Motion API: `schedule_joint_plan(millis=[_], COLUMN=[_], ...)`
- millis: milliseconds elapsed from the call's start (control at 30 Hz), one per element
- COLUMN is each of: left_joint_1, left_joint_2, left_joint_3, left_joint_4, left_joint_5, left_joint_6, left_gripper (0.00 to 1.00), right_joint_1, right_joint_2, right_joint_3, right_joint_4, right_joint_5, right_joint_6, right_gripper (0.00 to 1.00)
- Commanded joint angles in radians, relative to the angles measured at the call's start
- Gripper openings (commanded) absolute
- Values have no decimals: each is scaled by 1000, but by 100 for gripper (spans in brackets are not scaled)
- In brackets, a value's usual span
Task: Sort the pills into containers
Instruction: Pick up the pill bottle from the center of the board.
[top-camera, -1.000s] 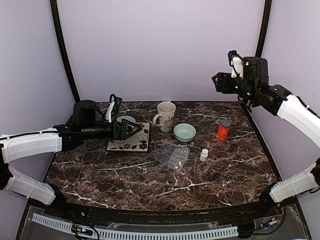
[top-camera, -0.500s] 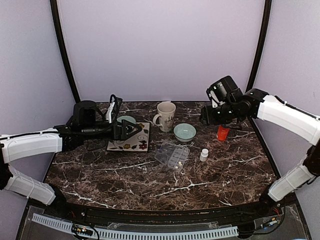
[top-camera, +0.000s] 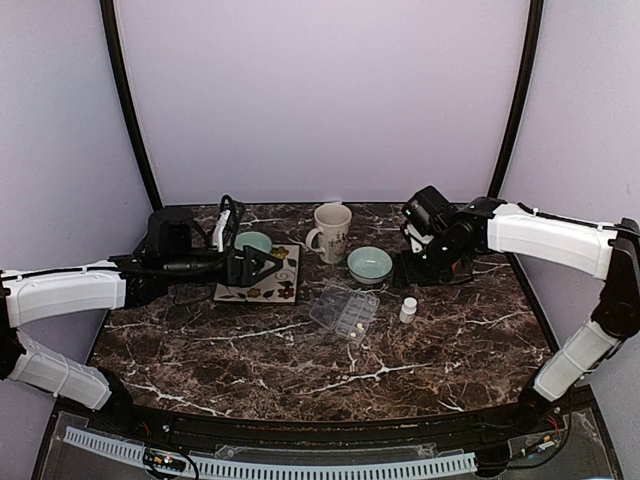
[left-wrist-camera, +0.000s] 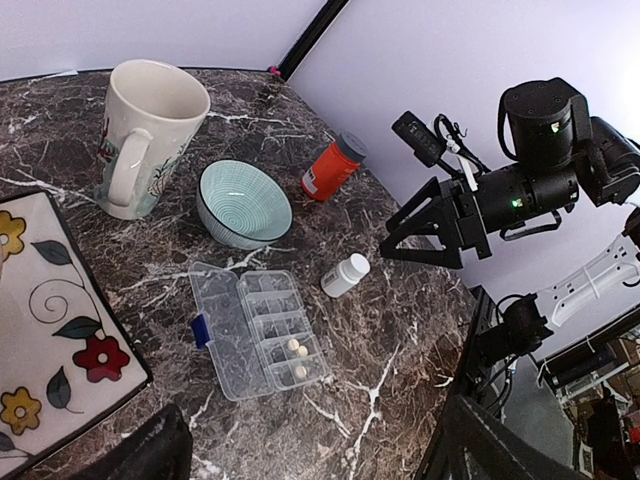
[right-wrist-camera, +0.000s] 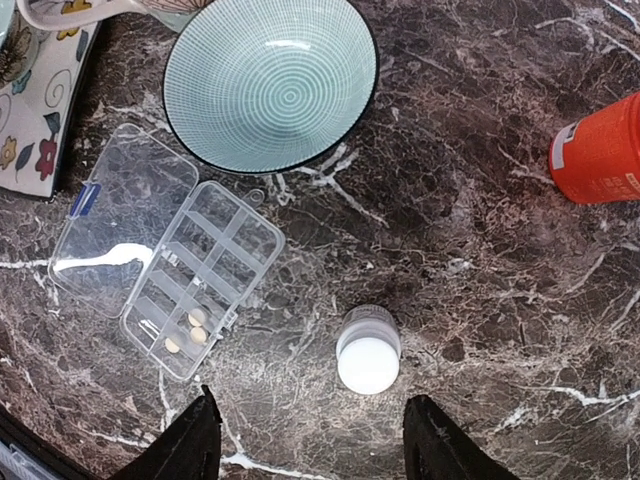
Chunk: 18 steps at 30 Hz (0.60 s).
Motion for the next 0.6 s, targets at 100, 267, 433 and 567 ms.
schedule_joint_plan(millis=[100,267,433,567], left_joint_1=[5,5,5,5], left_joint_2=[-32,-31,-30,-31], left_joint_3=[-27,-30,-31,-32], left_joint_4=[29,33,32,32], left_joint_5=[18,20,23,24], left_joint_6=[6,2,3,5], left_gripper=[90,90,89,89], right_joint_1=[9,9,9,6], right_joint_2=[30,44,89,113], right_joint_3=[-51,-67,-72,-71], right_joint_4=[9,17,30,37], right_joint_5=[-17,-16,-12,-13], right_joint_6=[21,18,12,4], right_gripper=[62,62,62,62])
